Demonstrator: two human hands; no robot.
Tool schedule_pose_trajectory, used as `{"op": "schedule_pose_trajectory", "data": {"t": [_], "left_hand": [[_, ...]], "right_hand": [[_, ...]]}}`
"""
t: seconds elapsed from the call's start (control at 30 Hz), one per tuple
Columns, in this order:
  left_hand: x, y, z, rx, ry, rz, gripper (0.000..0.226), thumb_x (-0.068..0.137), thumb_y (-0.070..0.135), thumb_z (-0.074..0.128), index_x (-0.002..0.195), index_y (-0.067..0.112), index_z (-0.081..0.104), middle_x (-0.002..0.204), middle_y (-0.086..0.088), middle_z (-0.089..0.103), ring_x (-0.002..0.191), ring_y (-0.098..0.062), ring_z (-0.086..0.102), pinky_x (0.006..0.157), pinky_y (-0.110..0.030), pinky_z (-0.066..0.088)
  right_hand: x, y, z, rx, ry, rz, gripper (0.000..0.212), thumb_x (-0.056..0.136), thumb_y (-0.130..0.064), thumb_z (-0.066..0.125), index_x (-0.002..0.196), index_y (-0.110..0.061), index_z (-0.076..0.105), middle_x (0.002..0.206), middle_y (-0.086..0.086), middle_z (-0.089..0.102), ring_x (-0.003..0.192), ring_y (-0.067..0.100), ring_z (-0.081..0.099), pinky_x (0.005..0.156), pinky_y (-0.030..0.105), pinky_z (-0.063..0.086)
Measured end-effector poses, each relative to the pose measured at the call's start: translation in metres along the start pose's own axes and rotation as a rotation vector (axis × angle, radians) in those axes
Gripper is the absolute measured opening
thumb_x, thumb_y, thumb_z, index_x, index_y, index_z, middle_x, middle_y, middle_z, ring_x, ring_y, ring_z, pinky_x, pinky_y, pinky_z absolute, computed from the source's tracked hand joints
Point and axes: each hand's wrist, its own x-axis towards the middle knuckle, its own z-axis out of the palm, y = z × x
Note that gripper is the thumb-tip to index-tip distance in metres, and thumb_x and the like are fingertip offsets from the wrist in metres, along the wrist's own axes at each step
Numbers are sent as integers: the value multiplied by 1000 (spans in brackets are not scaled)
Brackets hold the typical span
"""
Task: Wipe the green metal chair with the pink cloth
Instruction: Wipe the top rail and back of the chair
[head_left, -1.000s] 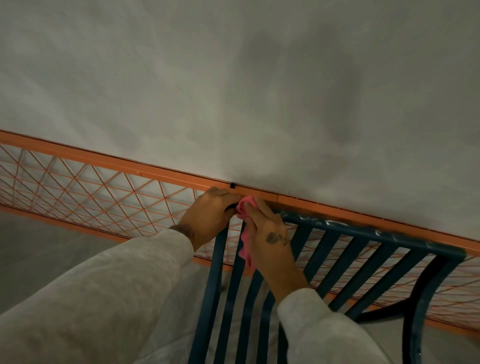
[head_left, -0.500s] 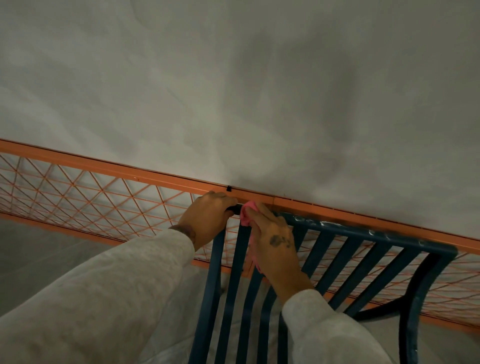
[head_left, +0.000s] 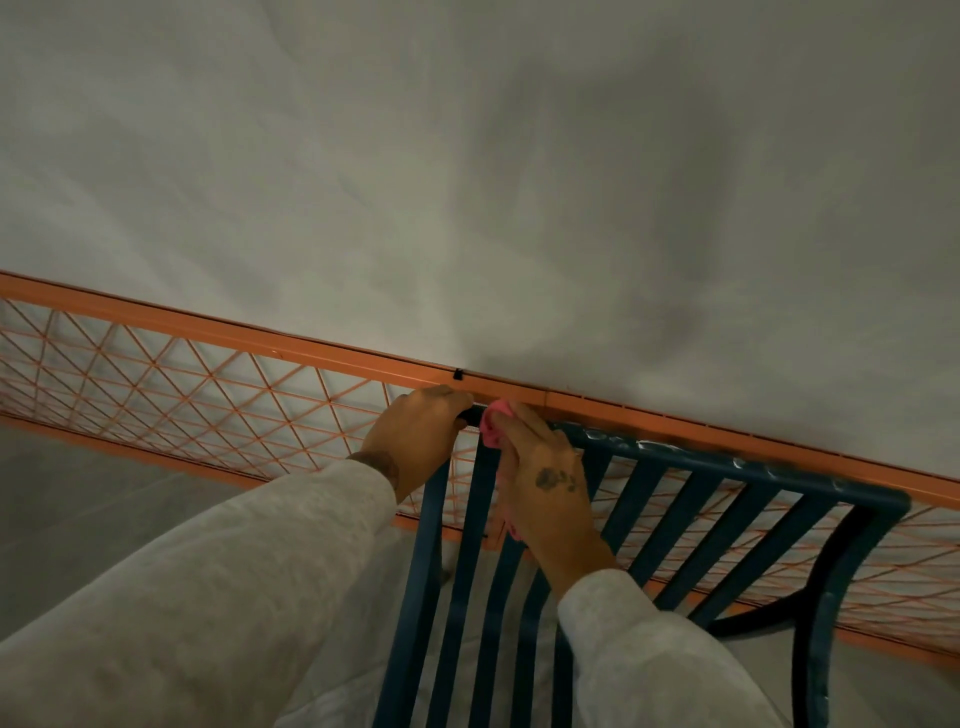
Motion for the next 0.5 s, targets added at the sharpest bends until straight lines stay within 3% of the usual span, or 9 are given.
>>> {"op": "schedule_pose_trajectory", "data": {"t": [0.07,0.2,0.27,0.33,0.43,0.5], "left_hand": [[-1,-2,3,-4,3,-6,24,96,10,54,117,14,63,112,-6,67,96,-23,65,83,-35,55],[0,-3,2,-19,8,11,27,95,7,55,119,14,64,112,-7,68,97,-24,65,86,-36,54],[0,-3,1,-24,-8,31,33,91,0,56,121,14,65,111,-7,69,98,-25,65,86,-37,54],[0,-3,-1,-16,-20,42,35,90,-1,56,121,13,65,110,-8,69,97,-25,65,84,-37,55],[6,0,-3,26,-70,-18,22,95,9,54,114,13,64,108,-7,67,93,-22,63,80,-31,52],[11,5,-7,59,-111,-47,17,97,13,52,107,13,66,102,-5,66,83,-17,59,73,-25,49]], "right_hand": [[2,2,-1,2,21,44,37,80,10,75,112,-9,74,113,10,73,94,29,72,90,30,51],[0,-16,17,56,-23,109,38,84,1,74,120,-12,69,118,9,70,92,28,69,84,39,61],[0,-20,18,138,-42,104,36,91,-5,70,125,-16,68,123,4,69,97,23,69,90,29,56],[1,-14,5,185,-81,99,35,100,-13,59,133,-21,63,131,-7,62,113,12,61,100,9,40],[-1,5,-22,232,-9,127,37,99,-13,58,135,-20,60,135,-14,54,125,4,53,108,7,34],[-6,22,-38,218,71,163,33,98,-9,59,130,-17,63,126,-16,57,110,3,64,93,-4,38]]}}
